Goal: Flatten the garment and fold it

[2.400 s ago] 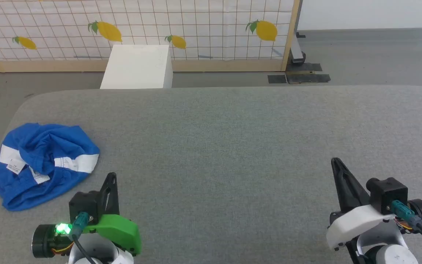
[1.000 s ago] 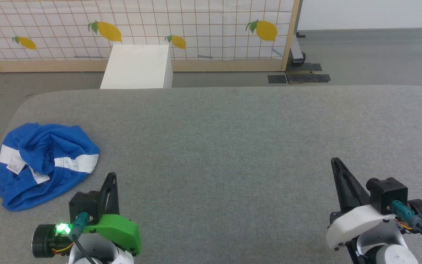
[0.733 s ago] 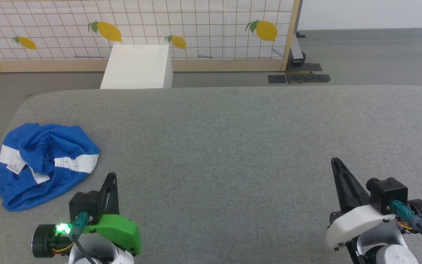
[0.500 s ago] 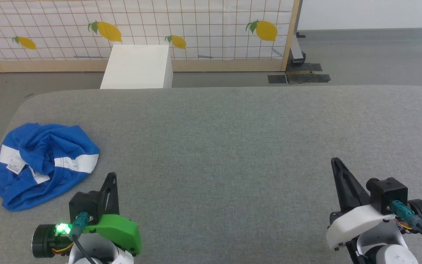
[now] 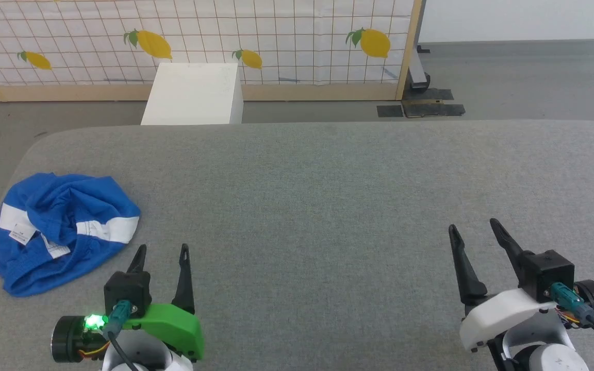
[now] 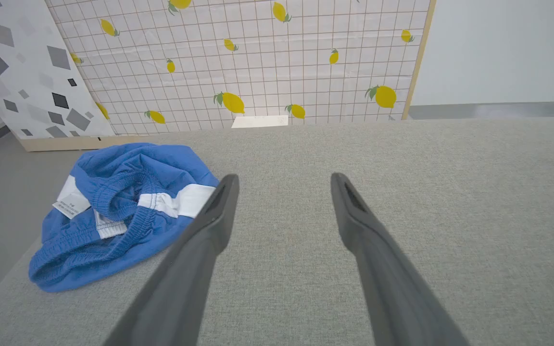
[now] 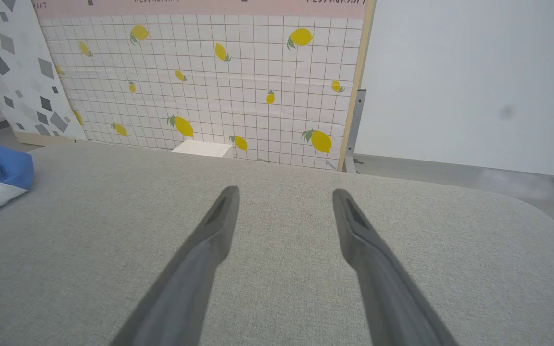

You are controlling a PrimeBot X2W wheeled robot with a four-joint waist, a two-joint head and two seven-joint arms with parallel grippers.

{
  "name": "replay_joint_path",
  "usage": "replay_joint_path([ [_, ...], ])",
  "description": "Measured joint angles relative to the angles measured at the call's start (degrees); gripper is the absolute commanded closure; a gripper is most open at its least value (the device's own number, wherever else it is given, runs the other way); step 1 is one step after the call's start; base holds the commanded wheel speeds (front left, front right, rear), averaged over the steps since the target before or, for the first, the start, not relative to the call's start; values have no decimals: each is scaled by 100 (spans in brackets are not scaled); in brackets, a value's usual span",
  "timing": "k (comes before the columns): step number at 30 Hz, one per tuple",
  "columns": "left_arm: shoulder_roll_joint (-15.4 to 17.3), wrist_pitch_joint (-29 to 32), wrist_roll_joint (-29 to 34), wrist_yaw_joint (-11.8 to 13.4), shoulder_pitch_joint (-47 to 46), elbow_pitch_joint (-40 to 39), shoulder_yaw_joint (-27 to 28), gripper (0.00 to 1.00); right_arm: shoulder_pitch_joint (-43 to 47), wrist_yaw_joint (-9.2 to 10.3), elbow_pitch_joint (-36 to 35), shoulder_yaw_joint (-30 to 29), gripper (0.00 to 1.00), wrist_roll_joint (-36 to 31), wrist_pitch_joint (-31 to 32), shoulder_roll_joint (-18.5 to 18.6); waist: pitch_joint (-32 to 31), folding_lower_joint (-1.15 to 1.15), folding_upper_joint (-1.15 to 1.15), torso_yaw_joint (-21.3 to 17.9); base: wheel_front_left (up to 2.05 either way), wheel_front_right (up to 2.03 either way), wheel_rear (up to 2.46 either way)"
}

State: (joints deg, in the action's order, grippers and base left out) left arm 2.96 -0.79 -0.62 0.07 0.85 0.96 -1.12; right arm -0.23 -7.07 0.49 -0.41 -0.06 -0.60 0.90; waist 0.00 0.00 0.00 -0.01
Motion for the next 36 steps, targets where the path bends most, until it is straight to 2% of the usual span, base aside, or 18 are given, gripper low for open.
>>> replay_joint_path([
  [36, 0, -436, -450, 56, -124, 194, -230, 0, -3, 0, 69, -203, 0, -90, -448, 0, 32, 0, 0, 9, 0, 0, 0],
])
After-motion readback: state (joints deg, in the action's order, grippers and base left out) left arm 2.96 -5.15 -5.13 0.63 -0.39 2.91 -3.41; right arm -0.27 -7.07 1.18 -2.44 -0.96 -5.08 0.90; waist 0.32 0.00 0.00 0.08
